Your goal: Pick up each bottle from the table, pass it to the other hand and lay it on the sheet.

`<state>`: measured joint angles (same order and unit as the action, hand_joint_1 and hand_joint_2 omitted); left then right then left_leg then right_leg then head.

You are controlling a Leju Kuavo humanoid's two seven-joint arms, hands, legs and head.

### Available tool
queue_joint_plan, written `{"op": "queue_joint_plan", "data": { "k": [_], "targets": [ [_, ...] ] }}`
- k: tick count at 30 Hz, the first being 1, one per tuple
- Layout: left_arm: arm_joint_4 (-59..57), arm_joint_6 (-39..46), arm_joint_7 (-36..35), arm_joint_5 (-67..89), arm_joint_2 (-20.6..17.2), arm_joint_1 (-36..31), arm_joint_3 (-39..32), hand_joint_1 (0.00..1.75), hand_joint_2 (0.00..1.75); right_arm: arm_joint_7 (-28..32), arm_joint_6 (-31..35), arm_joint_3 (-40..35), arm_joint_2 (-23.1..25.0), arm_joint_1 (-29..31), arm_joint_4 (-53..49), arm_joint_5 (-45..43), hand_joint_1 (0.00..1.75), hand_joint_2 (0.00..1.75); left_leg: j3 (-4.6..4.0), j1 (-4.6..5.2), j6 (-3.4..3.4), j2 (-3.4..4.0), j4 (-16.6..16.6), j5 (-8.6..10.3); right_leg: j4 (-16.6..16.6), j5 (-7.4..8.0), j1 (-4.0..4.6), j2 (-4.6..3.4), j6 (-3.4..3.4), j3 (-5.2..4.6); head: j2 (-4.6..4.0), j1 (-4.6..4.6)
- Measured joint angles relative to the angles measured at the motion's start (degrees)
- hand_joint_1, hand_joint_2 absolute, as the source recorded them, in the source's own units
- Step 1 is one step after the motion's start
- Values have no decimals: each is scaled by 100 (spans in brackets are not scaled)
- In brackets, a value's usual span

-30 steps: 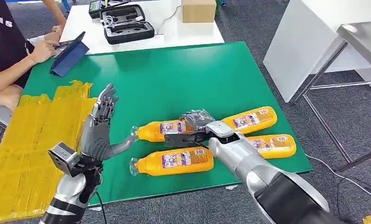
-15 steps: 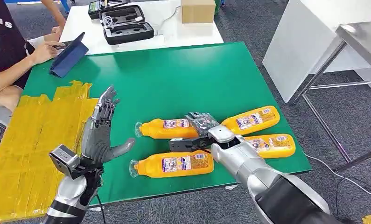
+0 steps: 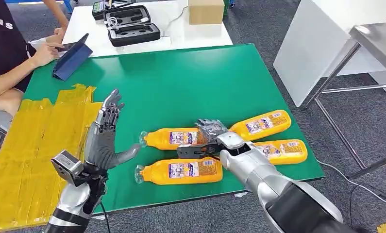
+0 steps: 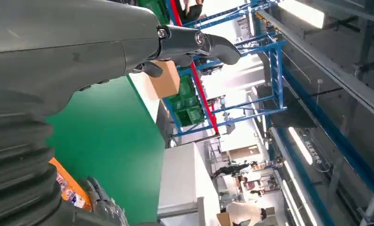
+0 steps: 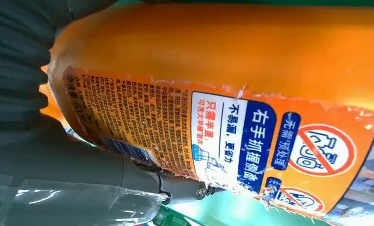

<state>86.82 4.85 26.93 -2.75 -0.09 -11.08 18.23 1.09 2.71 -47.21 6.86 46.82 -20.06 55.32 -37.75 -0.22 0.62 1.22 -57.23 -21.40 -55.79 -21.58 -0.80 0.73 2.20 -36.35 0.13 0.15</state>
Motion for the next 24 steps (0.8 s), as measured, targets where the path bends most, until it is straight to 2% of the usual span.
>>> {"op": "queue_joint_plan", "data": {
  "k": [4, 9, 11, 15, 16, 20, 22, 24],
  "targets": [
    [0, 2, 0, 0, 0, 3, 0, 0, 175, -24, 212, 0, 0, -18, 0, 4, 175, 175, 1, 0, 0, 0, 0, 1, 0, 1, 0, 0, 1, 1, 0, 0],
    [0, 4, -15, -7, 0, 19, 2, 0, 175, -68, 862, 24, -20, -102, 0, 42, 175, 175, -1, 0, 0, -1, 0, 1, -1, 1, 0, 0, 1, 0, 0, 0],
    [0, 7, -39, -4, 2, 24, 2, 0, 175, -94, 1286, 70, -37, -138, -11, 55, 175, 175, -2, 0, 0, -1, 0, 0, 0, 0, 0, 1, 1, -2, 0, 0],
    [48, 20, -101, 20, 9, 62, 4, 0, 175, -52, 2740, 359, -116, -276, -177, 50, 175, 175, -7, 0, 0, -1, 0, 0, 0, 0, 0, 1, 1, -6, 0, 0],
    [66, 20, -107, 24, 11, 62, 7, 0, 175, -26, 2932, 440, -129, -295, -225, 48, 175, 175, -7, 1, 0, -1, 0, -1, 0, 0, 0, 1, 1, -6, 0, 0],
    [94, 37, -120, 50, 13, 64, 9, 0, 175, 0, 3094, 623, -179, -354, -347, 37, 175, 175, -7, 0, 0, -1, 0, -1, 0, 0, 0, 1, 1, -7, 0, 0],
    [107, 50, -136, 72, 17, 72, 11, 0, 175, 99, 3476, 741, -201, -460, -461, -22, 175, 175, -9, 0, 0, -3, 0, -1, 0, 0, 0, 1, 1, -7, 0, -2],
    [149, 164, -193, 125, 31, 83, 11, 0, 175, 475, 3644, 1048, -214, -674, -832, -22, 175, 175, -9, 0, 0, -2, 0, -1, -1, 0, 1, 1, 1, -6, 0, -2]
  ]
}}
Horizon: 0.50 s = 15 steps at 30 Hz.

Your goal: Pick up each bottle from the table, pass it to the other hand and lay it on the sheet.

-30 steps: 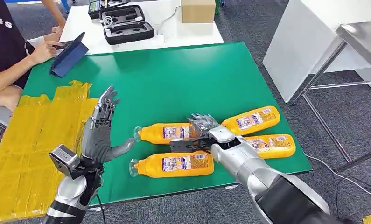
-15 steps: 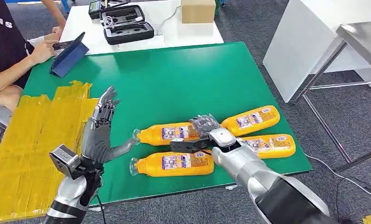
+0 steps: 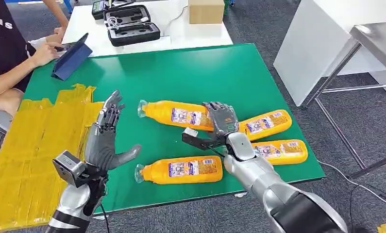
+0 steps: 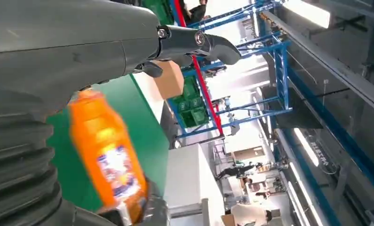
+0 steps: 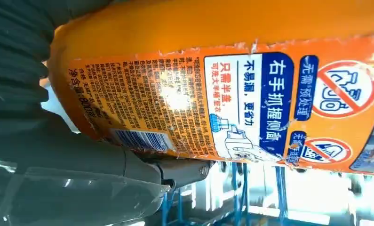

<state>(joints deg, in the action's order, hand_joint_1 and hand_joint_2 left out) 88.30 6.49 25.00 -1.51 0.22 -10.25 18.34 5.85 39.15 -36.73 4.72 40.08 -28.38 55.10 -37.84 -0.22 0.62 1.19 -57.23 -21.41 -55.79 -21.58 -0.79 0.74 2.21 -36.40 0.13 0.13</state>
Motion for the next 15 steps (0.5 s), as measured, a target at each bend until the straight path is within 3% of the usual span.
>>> {"op": "queue_joint_plan", "data": {
  "k": [3, 5, 8, 15],
  "targets": [
    [70, 216, -142, 68, 15, 12, 0, 0, 175, 1210, 33, 907, 88, -456, -752, -869, 175, 175, -5, 0, 0, -5, 0, 0, 0, -1, 0, 2, -1, -3, 0, 0],
    [90, 236, -233, 65, 15, 8, 0, 0, 175, 1611, -113, 1340, 144, -804, -1417, -1829, 175, 175, -5, -2, -1, -11, 0, -1, 0, -7, 0, 13, -1, -4, 0, 0],
    [90, 183, -371, 65, 6, 2, 0, 0, 175, 1763, -418, 1698, 160, -1326, -2427, -2864, 175, 175, -15, -1, 0, -17, 1, -2, 0, -9, 0, 22, -3, -7, 0, 2],
    [90, 146, -415, 63, 4, -31, 0, 0, 175, 1782, -520, 1994, 157, -1836, -3581, -3036, 175, 175, -15, 2, -3, -7, 0, -6, 1, -5, -2, 19, -3, -16, 0, 0]
  ]
}}
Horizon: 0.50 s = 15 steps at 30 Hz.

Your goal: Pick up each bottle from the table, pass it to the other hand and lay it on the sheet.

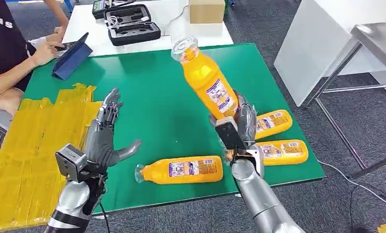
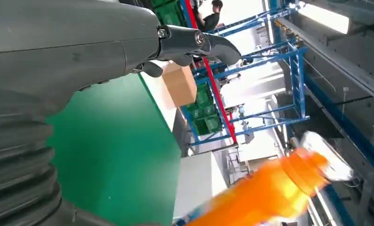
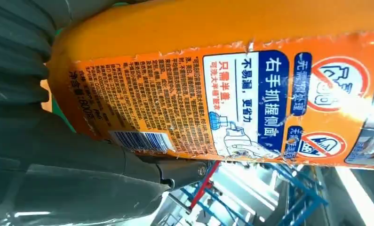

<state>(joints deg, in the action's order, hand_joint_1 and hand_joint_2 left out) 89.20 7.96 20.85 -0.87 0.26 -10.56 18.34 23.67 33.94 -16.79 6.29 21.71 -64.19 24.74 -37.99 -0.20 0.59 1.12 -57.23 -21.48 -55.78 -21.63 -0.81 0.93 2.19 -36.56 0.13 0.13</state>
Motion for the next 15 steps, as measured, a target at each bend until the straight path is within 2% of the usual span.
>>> {"op": "queue_joint_plan", "data": {
  "k": [6, 12, 15],
  "targets": [
    [-2, -42, -46, -42, 0, -15, 0, 0, 175, 42, -86, 79, 0, -101, -287, -193, 175, 175, 2, -1, -1, 0, 0, 1, -1, 0, 1, -1, 0, 0, 0, 2],
    [-260, -628, -647, -737, -26, -233, 0, 0, 175, 147, -1301, 118, 7, -486, -950, -2217, 175, 175, -4, -1, 0, -2, 0, 1, -1, -1, 1, 0, -1, -1, 0, 0],
    [-474, -770, -754, -992, -42, -415, 11, 0, 175, 184, -1598, 33, 9, -662, -1244, -2499, 175, 175, -3, -1, 0, -1, 0, 0, -1, -1, 1, -1, -1, -2, 0, 0]
  ]
}}
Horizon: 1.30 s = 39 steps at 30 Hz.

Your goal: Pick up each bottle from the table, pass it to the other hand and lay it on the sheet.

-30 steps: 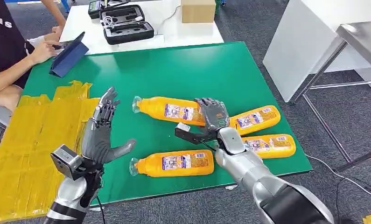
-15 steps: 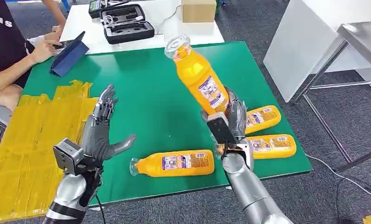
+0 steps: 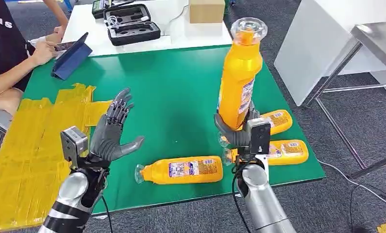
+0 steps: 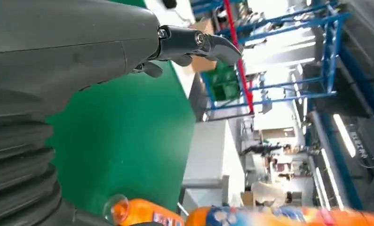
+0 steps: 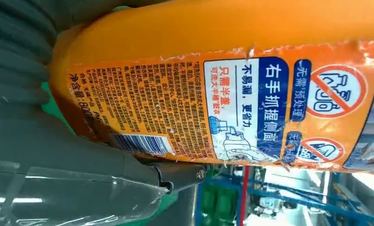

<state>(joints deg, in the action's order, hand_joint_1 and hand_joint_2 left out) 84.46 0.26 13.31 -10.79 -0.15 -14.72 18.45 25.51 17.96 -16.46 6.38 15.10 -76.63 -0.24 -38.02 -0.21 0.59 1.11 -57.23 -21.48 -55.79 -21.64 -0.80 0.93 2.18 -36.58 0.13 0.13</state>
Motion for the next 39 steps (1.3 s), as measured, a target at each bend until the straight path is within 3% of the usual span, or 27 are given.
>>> {"op": "queue_joint_plan", "data": {
  "k": [8, 17, 31, 39],
  "targets": [
    [-269, -234, -238, -536, -11, -341, 219, 0, 175, 140, -433, -571, -13, -27, -122, 64, 175, 175, 0, -1, 0, 0, 0, 1, -1, 0, 0, 0, 0, 1, 0, 0],
    [-396, -262, -288, -748, -13, -599, 435, 0, 175, 306, -338, -1326, -15, 108, 83, 752, 175, 175, -1, 0, 0, 0, 0, 2, -1, 0, 0, 1, 0, 1, 0, 0],
    [-409, -262, -291, -805, -52, -652, 520, 0, 175, 260, -330, -1589, -48, 197, 311, 984, 175, 175, -2, -1, 0, 0, 0, 1, -1, 0, 1, 0, 0, 1, 0, 0],
    [-198, -321, -68, -578, -124, -521, 669, 0, 175, -31, -216, -1851, -55, 494, 1029, 1406, 175, 175, -3, -1, 1, 0, 0, 2, -1, 0, 0, 1, 0, 1, 0, -2]
  ]
}}
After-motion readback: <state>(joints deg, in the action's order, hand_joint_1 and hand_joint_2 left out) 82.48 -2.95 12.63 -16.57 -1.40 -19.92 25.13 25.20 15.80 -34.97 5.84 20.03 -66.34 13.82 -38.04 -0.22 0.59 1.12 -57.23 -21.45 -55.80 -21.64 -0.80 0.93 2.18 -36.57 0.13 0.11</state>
